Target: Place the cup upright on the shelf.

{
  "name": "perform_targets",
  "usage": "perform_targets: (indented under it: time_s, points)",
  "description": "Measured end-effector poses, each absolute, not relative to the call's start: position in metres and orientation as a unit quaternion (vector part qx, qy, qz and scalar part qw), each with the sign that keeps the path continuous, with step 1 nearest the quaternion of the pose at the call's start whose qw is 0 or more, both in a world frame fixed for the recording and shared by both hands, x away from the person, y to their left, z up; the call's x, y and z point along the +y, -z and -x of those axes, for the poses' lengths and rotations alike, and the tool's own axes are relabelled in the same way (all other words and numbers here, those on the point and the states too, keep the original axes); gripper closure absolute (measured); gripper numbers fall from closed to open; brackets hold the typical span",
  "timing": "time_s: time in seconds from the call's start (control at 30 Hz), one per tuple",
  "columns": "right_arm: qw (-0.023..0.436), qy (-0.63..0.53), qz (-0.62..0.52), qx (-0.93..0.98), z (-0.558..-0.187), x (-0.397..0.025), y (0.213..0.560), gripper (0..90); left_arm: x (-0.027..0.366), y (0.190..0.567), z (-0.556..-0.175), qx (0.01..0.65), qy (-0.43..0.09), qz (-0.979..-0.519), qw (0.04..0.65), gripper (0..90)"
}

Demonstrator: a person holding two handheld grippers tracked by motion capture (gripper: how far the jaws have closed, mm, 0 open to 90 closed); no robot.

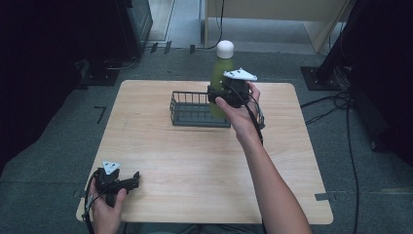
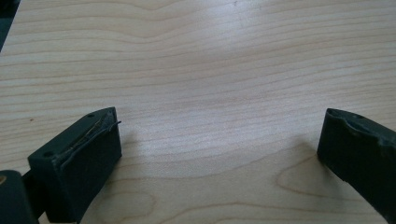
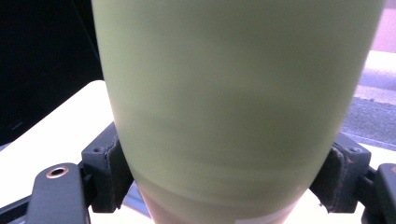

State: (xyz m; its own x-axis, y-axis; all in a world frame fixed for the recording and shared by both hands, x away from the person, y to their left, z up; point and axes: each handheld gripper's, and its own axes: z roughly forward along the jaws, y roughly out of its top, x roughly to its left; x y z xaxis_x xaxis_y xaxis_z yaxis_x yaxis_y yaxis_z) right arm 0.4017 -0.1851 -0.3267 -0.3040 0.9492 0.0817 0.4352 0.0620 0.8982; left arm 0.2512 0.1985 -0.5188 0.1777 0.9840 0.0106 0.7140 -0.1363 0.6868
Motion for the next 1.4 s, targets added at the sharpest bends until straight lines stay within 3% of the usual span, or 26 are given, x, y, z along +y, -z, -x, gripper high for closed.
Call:
perform_targets:
  time_s: [0.63,1.4]
  points:
    - [0.3,-0.443,-0.539,0.65,-0.444,-0.179,0.337,20.1,0.198,0.519,-0.251,0.594,-0.24,-0.715,0.28,0.0]
    - [0.312,-0.43,-0.545,0.649,-0.46,-0.18,0.367,20.1,0.198,0.519,-0.251,0.594,-0.24,-0.715,0.28,0.0]
